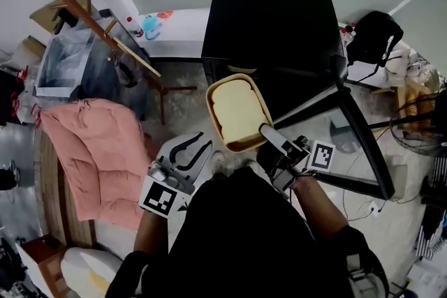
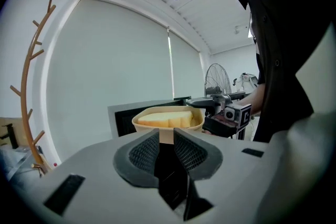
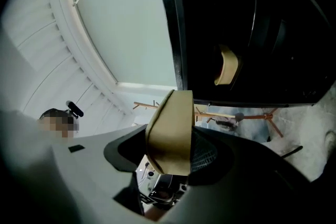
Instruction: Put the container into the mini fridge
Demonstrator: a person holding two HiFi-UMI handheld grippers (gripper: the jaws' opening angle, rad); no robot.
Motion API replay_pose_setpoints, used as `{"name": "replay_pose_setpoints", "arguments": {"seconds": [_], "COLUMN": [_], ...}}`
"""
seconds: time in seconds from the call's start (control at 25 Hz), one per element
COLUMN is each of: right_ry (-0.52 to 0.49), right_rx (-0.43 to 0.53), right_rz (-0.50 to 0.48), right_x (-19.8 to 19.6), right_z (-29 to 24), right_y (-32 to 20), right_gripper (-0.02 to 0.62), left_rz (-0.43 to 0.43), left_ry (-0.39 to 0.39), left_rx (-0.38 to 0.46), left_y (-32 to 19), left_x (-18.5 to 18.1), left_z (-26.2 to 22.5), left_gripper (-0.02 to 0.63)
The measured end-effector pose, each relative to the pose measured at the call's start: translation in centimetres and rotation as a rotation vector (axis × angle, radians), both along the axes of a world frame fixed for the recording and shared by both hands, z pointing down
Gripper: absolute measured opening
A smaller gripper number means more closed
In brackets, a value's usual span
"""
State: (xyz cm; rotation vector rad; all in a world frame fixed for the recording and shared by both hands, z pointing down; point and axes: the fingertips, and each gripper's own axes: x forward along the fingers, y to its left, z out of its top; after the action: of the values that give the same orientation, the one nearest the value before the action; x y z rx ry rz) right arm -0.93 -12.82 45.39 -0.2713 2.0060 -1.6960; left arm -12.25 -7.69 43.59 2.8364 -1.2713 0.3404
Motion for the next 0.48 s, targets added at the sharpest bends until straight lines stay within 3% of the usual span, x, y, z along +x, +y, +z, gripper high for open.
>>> {"name": "replay_pose_setpoints", "arguments": {"seconds": [0.48], "right_ry": [0.073], "right_rx": [-0.083], "right_rz": [0.303], "right_x": [7.6], "right_z": [6.3], "right_y": [-2.0], "right_gripper": [0.232], "left_rz": [0.18], "left_ry": [-0.065], "left_rx": [-0.003], "left_y": [-1.4], "left_x": [5.3], "left_z": [2.3], "left_gripper": [0.097]}}
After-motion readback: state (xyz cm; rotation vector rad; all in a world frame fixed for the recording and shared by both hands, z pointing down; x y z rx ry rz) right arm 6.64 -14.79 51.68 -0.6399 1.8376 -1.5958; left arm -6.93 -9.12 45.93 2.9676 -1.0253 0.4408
